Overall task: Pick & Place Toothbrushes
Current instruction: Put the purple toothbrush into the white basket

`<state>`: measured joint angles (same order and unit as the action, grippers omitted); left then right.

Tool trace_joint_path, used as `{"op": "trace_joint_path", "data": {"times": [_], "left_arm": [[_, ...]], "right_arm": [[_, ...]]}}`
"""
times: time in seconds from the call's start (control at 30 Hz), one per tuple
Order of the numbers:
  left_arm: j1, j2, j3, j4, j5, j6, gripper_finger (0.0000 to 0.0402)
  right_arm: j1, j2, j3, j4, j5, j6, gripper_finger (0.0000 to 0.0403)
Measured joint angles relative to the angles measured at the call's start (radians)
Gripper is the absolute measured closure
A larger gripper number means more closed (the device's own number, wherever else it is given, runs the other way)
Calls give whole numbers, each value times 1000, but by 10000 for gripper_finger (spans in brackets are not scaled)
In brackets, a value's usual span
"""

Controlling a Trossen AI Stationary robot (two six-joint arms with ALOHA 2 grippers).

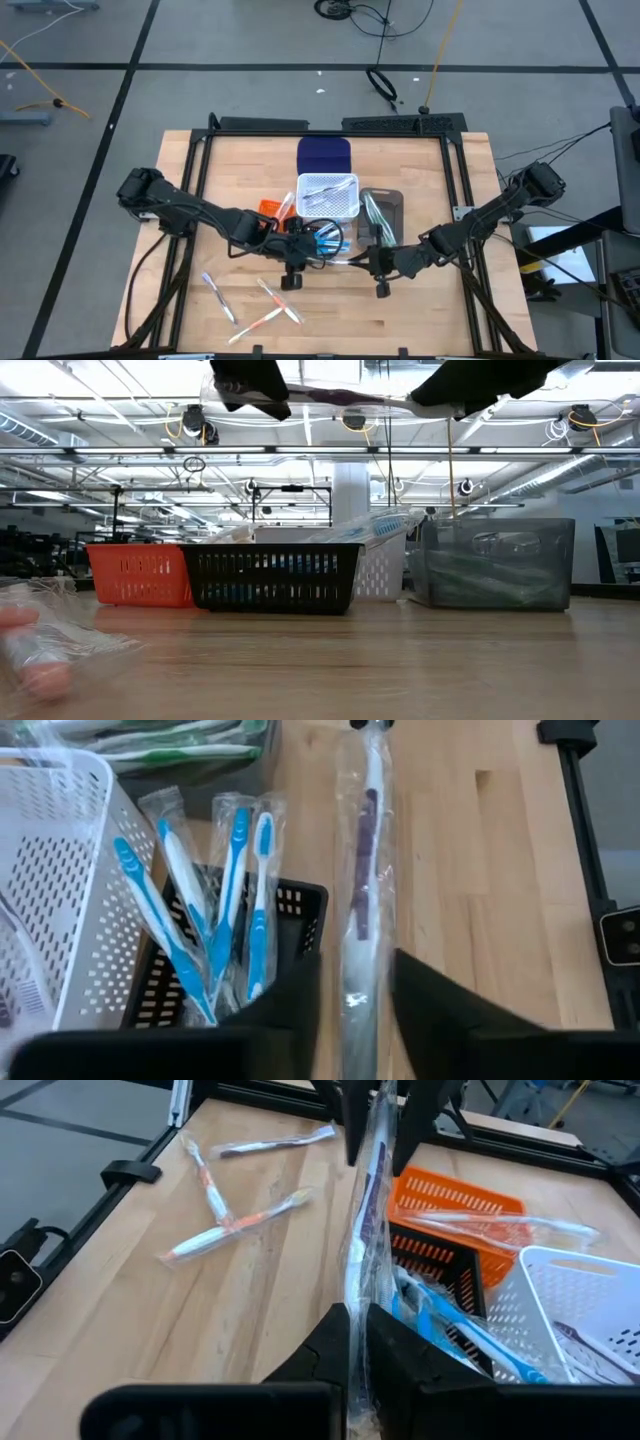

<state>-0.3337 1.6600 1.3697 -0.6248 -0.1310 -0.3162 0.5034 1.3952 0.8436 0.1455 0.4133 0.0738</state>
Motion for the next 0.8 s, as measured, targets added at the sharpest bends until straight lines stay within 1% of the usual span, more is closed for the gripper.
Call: {"op": "trace_joint_path", "data": {"times": [0.1, 0.13, 0.17, 0.23, 0.4, 0.5, 0.63, 0.8], "left_arm": [[0, 0, 0, 0, 0, 20, 358], [0, 0, 0, -1, 1, 25, 378], [-1, 0, 0, -1, 1, 25, 386], [-1, 0, 0, 0, 1, 18, 385], [-2, 0, 0, -1, -3, 25, 391], [-3, 0, 0, -5, -18, 21, 391], [-3, -1, 0, -23, -23, 22, 391], [-3, -13, 0, -35, -54, 22, 391]], "right_arm": [[0, 0, 0, 0, -1, 0, 393], [0, 0, 0, 0, 0, 0, 393], [0, 0, 0, 0, 0, 0, 393], [0, 0, 0, 2, 0, 0, 385], [0, 0, 0, 5, 1, 0, 344], [0, 0, 0, 6, 3, 0, 328], [0, 0, 0, 8, 5, 0, 320], [0, 0, 0, 8, 9, -21, 318]]}}
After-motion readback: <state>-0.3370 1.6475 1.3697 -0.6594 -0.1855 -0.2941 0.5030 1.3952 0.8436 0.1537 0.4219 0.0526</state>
